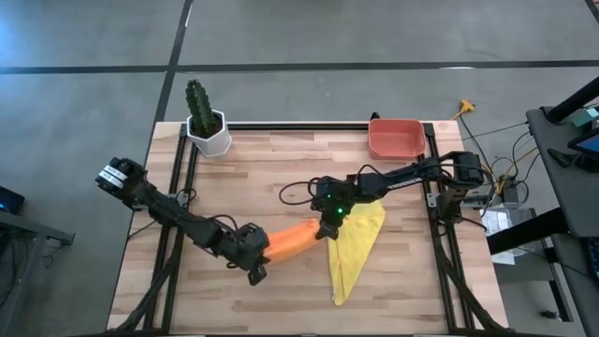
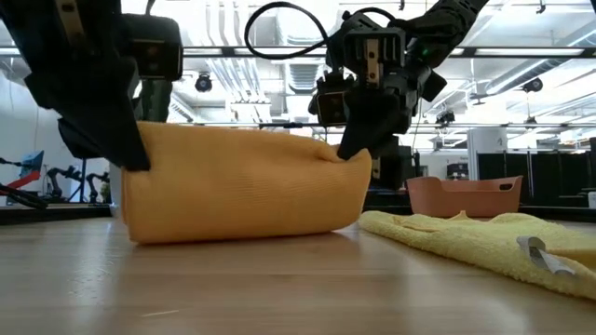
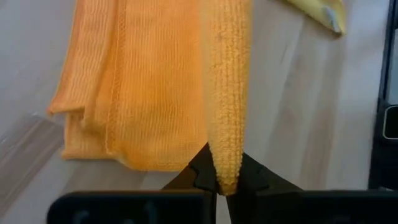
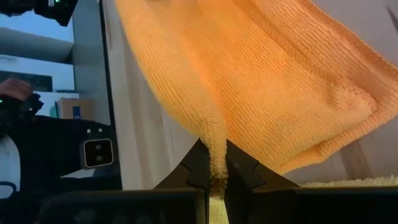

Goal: Roll microfiber towels into tight, uniform cylinder then place into a basket
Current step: Roll the orange towel

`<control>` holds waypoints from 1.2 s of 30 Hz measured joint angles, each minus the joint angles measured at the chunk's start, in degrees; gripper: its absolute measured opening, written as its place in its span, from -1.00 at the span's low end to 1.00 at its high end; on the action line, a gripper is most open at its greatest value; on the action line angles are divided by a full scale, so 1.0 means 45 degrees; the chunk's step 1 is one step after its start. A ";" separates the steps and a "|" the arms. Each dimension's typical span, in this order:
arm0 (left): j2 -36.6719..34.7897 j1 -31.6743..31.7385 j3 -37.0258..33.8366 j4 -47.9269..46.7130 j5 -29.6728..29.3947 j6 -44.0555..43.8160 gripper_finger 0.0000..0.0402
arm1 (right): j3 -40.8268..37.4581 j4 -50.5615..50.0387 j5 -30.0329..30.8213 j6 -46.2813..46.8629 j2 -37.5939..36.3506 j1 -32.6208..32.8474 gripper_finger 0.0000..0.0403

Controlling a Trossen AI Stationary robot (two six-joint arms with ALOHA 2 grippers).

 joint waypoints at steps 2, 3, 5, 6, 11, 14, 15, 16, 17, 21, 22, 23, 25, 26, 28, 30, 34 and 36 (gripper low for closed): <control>0.0005 0.0000 -0.0160 0.0026 -0.0005 -0.0006 -1.00 | 0.0000 -0.0006 0.0052 -0.0006 -0.0004 0.0003 -0.92; 0.0005 0.0000 -0.0250 0.0024 -0.0012 -0.0010 -1.00 | -0.0001 -0.0002 0.0120 -0.0032 -0.0004 0.0005 -0.92; 0.0005 0.0010 -0.0437 0.0092 -0.0061 -0.0037 -1.00 | -0.0001 -0.0003 0.0341 -0.0049 0.0024 0.0009 -0.92; 0.0005 0.0010 -0.0552 0.0083 -0.0161 -0.0109 -1.00 | -0.0004 0.0012 0.0483 -0.0053 0.0039 0.0006 -0.92; 0.0005 0.0104 -0.1059 0.0158 -0.0408 -0.0675 -1.00 | -0.0010 -0.0061 0.1755 -0.0068 0.0055 0.0010 -0.92; 0.0005 0.0178 -0.1185 0.0169 -0.0438 -0.0670 -1.00 | -0.0010 -0.0084 0.1980 -0.0159 0.0055 0.0009 -0.92; 0.0010 0.0212 -0.1229 0.0155 -0.0489 -0.0670 -1.00 | -0.0010 -0.0080 0.2127 -0.0258 0.0055 0.0010 -0.92; 0.0010 0.0252 -0.1273 0.0191 -0.0507 -0.0670 -1.00 | -0.0010 -0.0088 0.2245 -0.0398 0.0055 0.0010 -0.92; 0.0010 0.0289 -0.1322 0.0266 -0.0544 -0.0670 -1.00 | -0.0014 -0.0118 0.2393 -0.0557 0.0060 0.0010 -0.92; 0.0015 0.0529 -0.1436 0.0424 -0.0577 -0.0665 -1.00 | -0.0045 -0.0179 0.2851 -0.0767 0.0060 0.0010 -0.92; 0.0015 0.0609 -0.1450 0.0428 -0.0582 -0.0665 -1.00 | -0.0058 -0.0201 0.3037 -0.0772 0.0060 0.0010 -0.92; 0.0015 0.0691 -0.1474 0.0426 -0.0583 -0.0661 -1.00 | -0.0074 -0.0201 0.3229 -0.0780 0.0060 0.0010 -0.92; 0.0015 0.0835 -0.1519 0.0415 -0.0585 -0.0661 -1.00 | -0.0102 -0.0192 0.3650 -0.0966 0.0060 0.0005 -0.92; 0.0019 0.0901 -0.1541 0.0417 -0.0588 -0.0661 -1.00 | -0.0116 -0.0190 0.3872 -0.1104 0.0060 0.0005 -0.92; 0.0024 0.1017 -0.1546 0.0393 -0.0591 -0.0637 -1.00 | -0.0145 -0.0199 0.4259 -0.1400 0.0060 0.0010 -0.92; 0.0024 0.1115 -0.1546 0.0396 -0.0593 -0.0570 -1.00 | -0.0155 -0.0197 0.4620 -0.1579 0.0064 0.0010 -0.92; 0.0087 0.1225 -0.1551 0.0393 -0.0647 -0.0563 -1.00 | -0.0167 -0.0172 0.5410 -0.1787 0.0064 0.0010 -0.92; 0.0193 0.1234 -0.1551 0.0456 -0.0646 -0.0573 -1.00 | -0.0189 -0.0119 0.5769 -0.1983 0.0064 0.0010 -0.92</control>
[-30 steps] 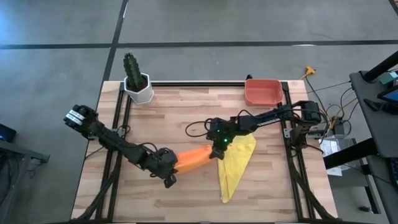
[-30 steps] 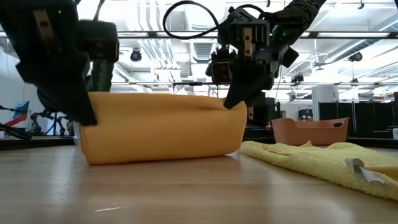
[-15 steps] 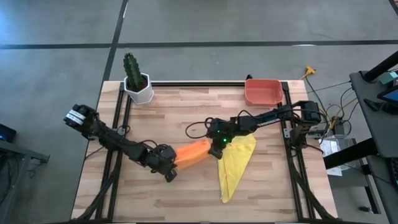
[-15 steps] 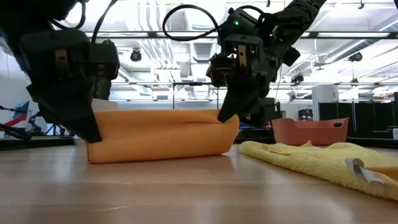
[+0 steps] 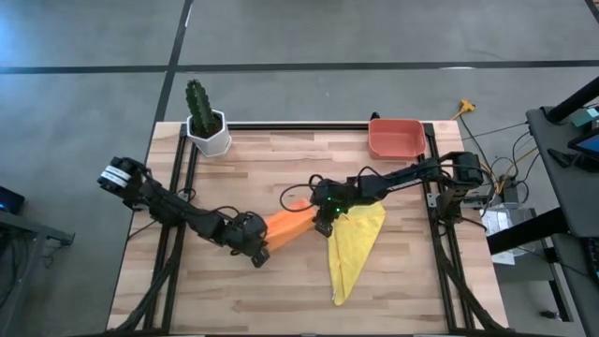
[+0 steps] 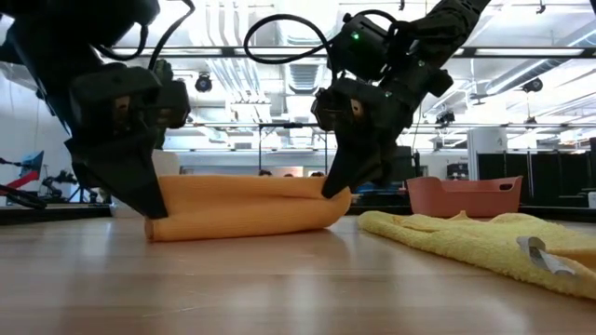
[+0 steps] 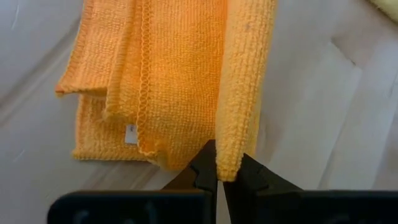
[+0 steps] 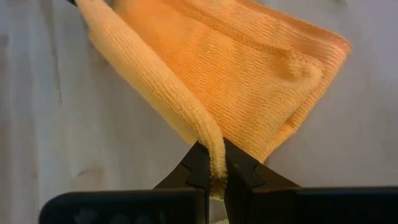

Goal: Roll microfiber towels into tight, uniform cylinder then place into a basket
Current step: Roll the orange towel

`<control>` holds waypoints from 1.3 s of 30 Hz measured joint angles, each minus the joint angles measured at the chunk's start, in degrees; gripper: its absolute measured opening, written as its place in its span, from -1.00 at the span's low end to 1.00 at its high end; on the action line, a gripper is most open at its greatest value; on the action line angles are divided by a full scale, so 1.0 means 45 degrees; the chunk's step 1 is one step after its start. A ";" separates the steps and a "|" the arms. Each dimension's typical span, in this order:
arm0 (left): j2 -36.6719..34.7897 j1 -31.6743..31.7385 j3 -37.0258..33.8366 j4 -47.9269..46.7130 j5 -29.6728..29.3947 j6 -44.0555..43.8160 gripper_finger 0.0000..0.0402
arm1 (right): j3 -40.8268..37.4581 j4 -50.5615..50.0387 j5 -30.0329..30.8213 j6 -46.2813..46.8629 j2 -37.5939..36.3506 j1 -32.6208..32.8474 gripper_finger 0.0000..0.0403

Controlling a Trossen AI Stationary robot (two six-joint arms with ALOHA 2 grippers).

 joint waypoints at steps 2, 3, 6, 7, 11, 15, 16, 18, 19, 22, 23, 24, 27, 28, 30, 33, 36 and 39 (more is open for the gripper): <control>0.0144 0.0000 0.0000 0.0220 0.0120 -0.0005 -1.00 | -0.0010 0.0018 0.0208 -0.0295 0.0000 0.0005 -0.92; 0.0240 0.0000 0.0003 0.0406 0.0207 -0.0006 -1.00 | -0.0030 0.0031 0.0272 -0.0386 0.0000 0.0005 -0.92; 0.0528 -0.0002 -0.0005 0.0840 0.0549 -0.0026 -1.00 | -0.0034 0.0318 0.0293 -0.0433 0.0265 0.0000 -0.92; 0.0636 -0.0004 0.0010 0.0986 0.0662 -0.0032 -1.00 | -0.0038 0.0357 0.0276 -0.0390 0.0409 0.0001 -0.92; 0.0998 -0.0005 0.0192 0.1005 0.0954 -0.0057 -1.00 | 0.0099 0.0525 -0.0213 -0.0233 0.1149 0.0000 -0.92; 0.1228 -0.0010 0.0221 0.1176 0.1266 -0.0073 -1.00 | 0.0401 0.0498 -0.0548 -0.0209 0.1529 -0.0010 -0.92; 0.1253 -0.0013 0.0215 0.1191 0.1334 -0.0078 -1.00 | 0.0495 0.0478 -0.0574 -0.0232 0.1612 -0.0011 -0.92; 0.1317 -0.0029 0.0209 0.1259 0.1480 -0.0078 -1.00 | 0.0690 0.0480 -0.0582 -0.0276 0.1743 -0.0019 -0.92; 0.1357 -0.0029 0.0208 0.1268 0.1521 -0.0078 -1.00 | 0.0785 0.0470 -0.0564 -0.0301 0.1815 -0.0019 -0.92; 0.1361 -0.0034 0.0172 0.1282 0.1544 -0.0078 -1.00 | 0.1055 0.0506 -0.0413 -0.0401 0.2051 -0.0019 -0.92; 0.1361 -0.0037 0.0144 0.1282 0.1542 -0.0073 -1.00 | 0.1130 0.0547 -0.0409 -0.0401 0.2144 -0.0019 -0.92; 0.1369 -0.0039 0.0112 0.1292 0.1552 -0.0078 -1.00 | 0.1200 0.0607 -0.0417 -0.0397 0.2287 -0.0019 -0.92; 0.1371 -0.0075 0.0014 0.1283 0.1747 -0.0071 -1.00 | 0.1437 0.0650 -0.0653 -0.0397 0.2682 -0.0019 -0.92; 0.1371 -0.0110 -0.0004 0.1235 0.1791 -0.0027 -1.00 | 0.1515 0.0640 -0.0802 -0.0395 0.2805 -0.0026 -0.92; 0.1371 -0.0216 -0.0028 0.1216 0.1789 0.0071 -1.00 | 0.1699 0.0691 -0.0933 -0.0331 0.3018 -0.0029 -0.92; 0.1381 -0.0440 -0.0029 0.1200 0.1773 0.0284 -0.98 | 0.1944 0.0588 -0.1057 -0.0299 0.3226 -0.0029 -0.92; 0.1381 -0.0772 -0.0029 0.0961 0.1849 0.0348 -0.88 | 0.2134 0.0209 -0.1045 -0.0307 0.3279 -0.0019 -0.92; 0.1381 -0.1219 -0.0089 0.0435 0.2089 0.0600 -0.77 | 0.2161 -0.0164 -0.1108 -0.0503 0.3264 -0.0015 -0.92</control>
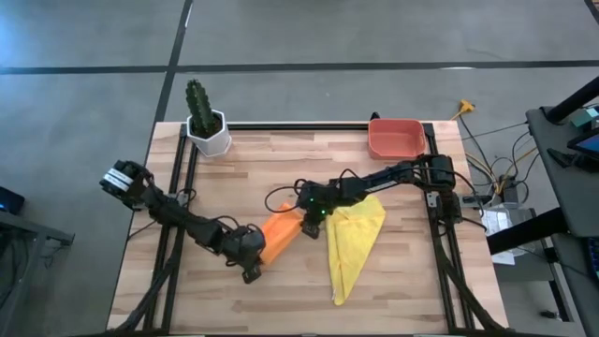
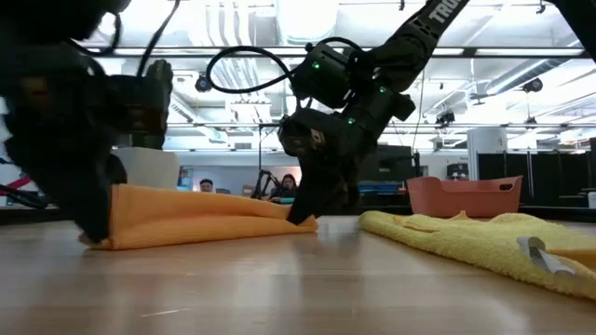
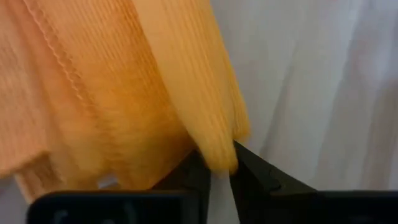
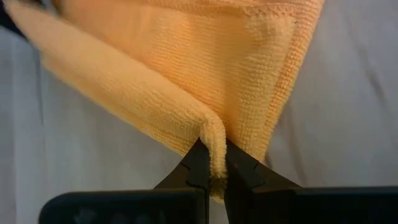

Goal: Roll microfiber towels into tight, uniform cylinder then place into a basket
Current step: Roll the orange towel

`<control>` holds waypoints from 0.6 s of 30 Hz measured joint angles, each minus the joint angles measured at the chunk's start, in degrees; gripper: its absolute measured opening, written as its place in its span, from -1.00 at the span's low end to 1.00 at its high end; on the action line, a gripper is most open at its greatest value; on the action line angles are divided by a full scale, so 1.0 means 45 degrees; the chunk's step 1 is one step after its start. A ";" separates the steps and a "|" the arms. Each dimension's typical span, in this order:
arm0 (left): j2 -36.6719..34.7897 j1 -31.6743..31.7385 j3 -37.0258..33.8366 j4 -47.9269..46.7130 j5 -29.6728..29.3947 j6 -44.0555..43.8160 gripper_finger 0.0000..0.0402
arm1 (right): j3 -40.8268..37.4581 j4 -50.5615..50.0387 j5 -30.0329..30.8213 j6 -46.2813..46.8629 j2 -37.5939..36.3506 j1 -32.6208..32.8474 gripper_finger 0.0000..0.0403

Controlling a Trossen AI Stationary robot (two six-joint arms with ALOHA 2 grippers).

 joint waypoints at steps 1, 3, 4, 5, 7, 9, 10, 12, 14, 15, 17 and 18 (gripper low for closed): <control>0.0000 -0.0131 -0.0045 -0.0040 0.0075 0.0056 -0.73 | 0.0000 -0.0078 -0.0086 -0.0090 0.0000 0.0005 -0.92; 0.0000 -0.0337 -0.0052 -0.0173 0.0117 0.0033 -0.67 | 0.0000 -0.0166 -0.0447 -0.0194 -0.0001 0.0010 -0.92; 0.0000 -0.0422 -0.0052 -0.0219 0.0177 0.0027 -0.65 | -0.0004 -0.0207 -0.0680 -0.0184 0.0000 0.0006 -0.92; -0.0010 -0.0481 -0.0045 -0.0259 0.0248 0.0023 -0.63 | -0.0005 -0.0219 -0.0840 -0.0117 0.0000 0.0005 -0.92; -0.0024 -0.0515 0.0001 -0.0296 0.0334 -0.0010 -0.61 | -0.0015 -0.0250 -0.1094 0.0210 0.0005 0.0008 -0.92; -0.0127 -0.0515 0.0054 -0.0334 0.0389 -0.0017 -0.60 | -0.0013 -0.0320 -0.1409 0.0422 0.0011 0.0010 -0.92; -0.0216 -0.0520 0.0081 -0.0338 0.0437 -0.0022 -0.60 | 0.0003 -0.0358 -0.1586 0.0478 0.0019 0.0017 -0.92; -0.0538 -0.0520 0.0123 -0.0352 0.0558 -0.0022 -0.60 | 0.0039 -0.0403 -0.1686 0.0544 0.0024 0.0044 -0.92; -0.0929 -0.0520 0.0233 -0.0663 0.0640 -0.0074 -0.60 | 0.0073 -0.0459 -0.1686 0.0544 -0.0039 0.0068 -0.92; -0.1160 -0.0523 0.0305 -0.1162 0.0712 -0.0180 -0.60 | 0.0130 -0.0501 -0.1703 0.0544 -0.0042 0.0068 -0.92; -0.1713 -0.0564 0.0405 -0.2490 0.1168 -0.0450 -0.60 | 0.0239 -0.0622 -0.1698 0.0548 -0.0052 0.0068 -0.92; -0.2013 -0.0599 0.0513 -0.3055 0.1172 -0.0504 -0.60 | 0.0341 -0.0734 -0.1705 0.0544 -0.0043 0.0074 -0.92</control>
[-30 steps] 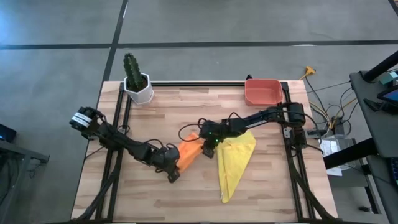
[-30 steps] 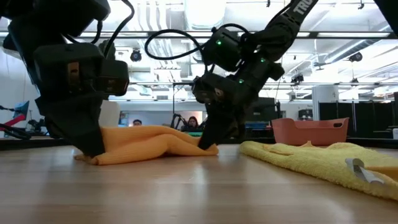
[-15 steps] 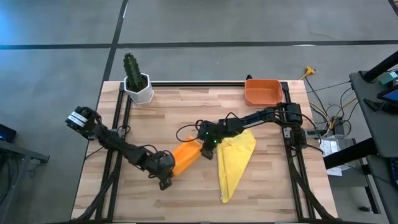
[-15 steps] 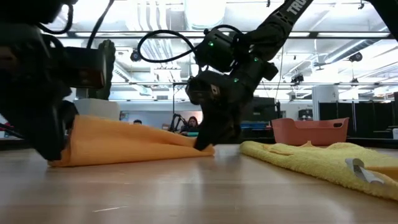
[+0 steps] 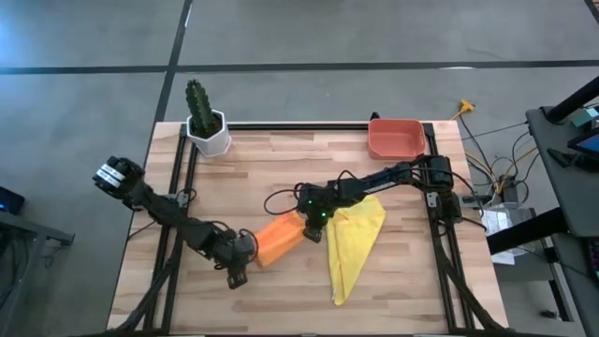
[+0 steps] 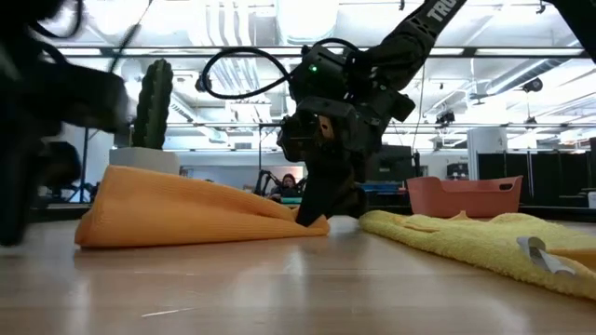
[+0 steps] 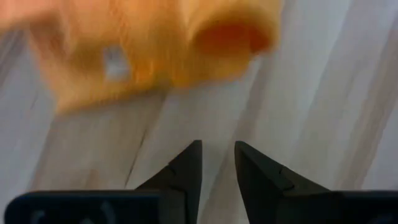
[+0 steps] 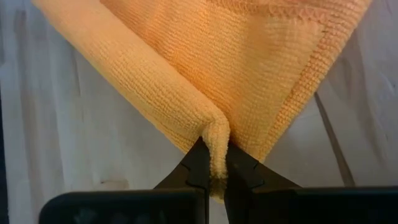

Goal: Roll microfiber towels into tight, uniform cylinder then place into a basket
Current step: Roll the orange towel

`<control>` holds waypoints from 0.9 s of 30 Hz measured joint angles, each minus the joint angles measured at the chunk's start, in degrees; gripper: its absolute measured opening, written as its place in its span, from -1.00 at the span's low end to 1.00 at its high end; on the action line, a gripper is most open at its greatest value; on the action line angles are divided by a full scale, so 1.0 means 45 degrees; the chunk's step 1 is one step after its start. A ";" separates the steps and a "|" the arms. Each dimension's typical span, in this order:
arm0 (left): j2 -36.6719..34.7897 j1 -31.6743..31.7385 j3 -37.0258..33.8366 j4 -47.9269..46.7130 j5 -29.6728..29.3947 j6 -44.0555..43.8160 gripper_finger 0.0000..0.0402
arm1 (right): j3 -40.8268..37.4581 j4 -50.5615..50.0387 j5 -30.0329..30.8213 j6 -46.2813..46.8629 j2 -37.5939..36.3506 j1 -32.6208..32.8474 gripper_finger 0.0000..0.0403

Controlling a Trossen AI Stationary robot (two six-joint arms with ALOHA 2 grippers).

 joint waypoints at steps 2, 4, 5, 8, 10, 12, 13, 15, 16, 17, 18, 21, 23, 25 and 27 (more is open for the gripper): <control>-0.0716 -0.0029 0.0272 -0.0830 -0.0224 -0.0230 -0.60 | 0.0168 -0.0115 0.0024 0.0000 0.0004 0.0018 -0.92; -0.1433 -0.0088 0.0463 -0.1694 -0.0770 -0.0436 -0.60 | 0.0341 -0.0287 0.0042 0.0000 0.0018 0.0032 -0.92; -0.1726 -0.0152 0.0512 -0.1822 -0.1210 -0.0519 -0.60 | 0.0453 -0.0420 0.0048 0.0000 0.0027 0.0037 -0.92; -0.2660 -0.0213 0.0783 -0.0799 -0.2937 0.0068 -0.60 | 0.0805 -0.0948 0.0104 0.0005 0.0052 0.0043 -0.92; -0.3011 -0.0229 0.0852 0.0681 -0.4234 0.1679 -0.60 | 0.1034 -0.1422 0.0147 0.0022 0.0062 0.0043 -0.92; -0.3063 -0.0222 0.0829 0.2123 -0.4997 0.3806 -0.60 | 0.1215 -0.1850 0.0108 0.0253 0.0062 0.0028 -0.92; -0.3032 -0.0218 0.0829 0.2582 -0.5258 0.4666 -0.60 | 0.1307 -0.2030 -0.0072 0.0464 0.0062 0.0028 -0.92; -0.2751 -0.0088 0.0890 0.2870 -0.5488 0.5505 -0.60 | 0.1423 -0.2324 -0.0585 0.0953 0.0070 0.0009 -0.92; -0.2581 -0.0044 0.0881 0.2840 -0.5495 0.5669 -0.60 | 0.1502 -0.2429 -0.0821 0.1235 0.0077 0.0009 -0.92; -0.2369 -0.0024 0.0844 0.2818 -0.5506 0.5768 -0.60 | 0.1567 -0.2489 -0.1072 0.1528 0.0077 0.0009 -0.92; -0.2122 -0.0006 0.0834 0.2784 -0.5509 0.5794 -0.60 | 0.1637 -0.2493 -0.1293 0.1822 0.0077 0.0011 -0.92; -0.1407 -0.0018 0.0834 0.2844 -0.5460 0.5825 -0.60 | 0.1875 -0.2465 -0.1753 0.2676 0.0077 0.0058 -0.92; -0.0949 -0.0006 0.0834 0.2872 -0.5454 0.5898 -0.60 | 0.2054 -0.2457 -0.1772 0.3060 0.0077 0.0091 -0.92; -0.0523 -0.0001 0.0834 0.2817 -0.5456 0.6092 -0.60 | 0.2207 -0.2406 -0.1821 0.3454 0.0077 0.0106 -0.92; -0.0115 0.0001 0.0834 0.2844 -0.5463 0.6162 -0.60 | 0.2301 -0.2394 -0.1837 0.3669 0.0077 0.0106 -0.92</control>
